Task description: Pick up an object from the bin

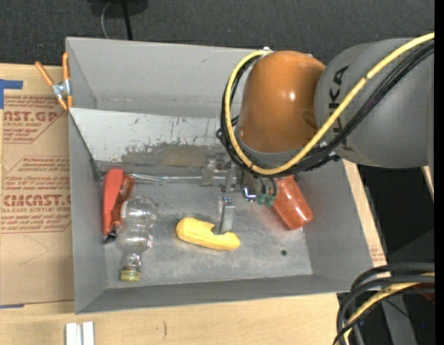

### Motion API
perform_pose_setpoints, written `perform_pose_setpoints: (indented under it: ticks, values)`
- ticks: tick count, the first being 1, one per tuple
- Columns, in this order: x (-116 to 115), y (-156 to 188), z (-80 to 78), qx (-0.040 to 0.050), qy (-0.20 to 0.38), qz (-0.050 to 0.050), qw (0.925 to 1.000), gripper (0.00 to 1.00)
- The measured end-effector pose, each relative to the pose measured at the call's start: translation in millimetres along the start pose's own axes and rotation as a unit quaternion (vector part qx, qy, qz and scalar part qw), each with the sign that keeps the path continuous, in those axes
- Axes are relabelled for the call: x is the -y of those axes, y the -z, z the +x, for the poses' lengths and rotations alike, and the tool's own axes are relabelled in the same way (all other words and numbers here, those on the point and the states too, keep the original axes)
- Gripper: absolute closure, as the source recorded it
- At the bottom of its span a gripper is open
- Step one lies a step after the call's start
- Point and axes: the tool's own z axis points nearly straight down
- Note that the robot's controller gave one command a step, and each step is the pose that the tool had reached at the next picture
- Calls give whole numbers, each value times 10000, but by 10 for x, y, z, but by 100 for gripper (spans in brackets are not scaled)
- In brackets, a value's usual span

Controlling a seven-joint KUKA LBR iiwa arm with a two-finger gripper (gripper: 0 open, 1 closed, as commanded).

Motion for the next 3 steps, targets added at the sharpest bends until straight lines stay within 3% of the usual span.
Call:
perform_pose_setpoints:
  ticks: [1,2,3]
  values:
    - [5,47,-12,36,-5,-3,10000,0]
    - [230,-364,229,38,-30,-10,10000,0]
    - [152,-724,216,34,30,4,10000,0]
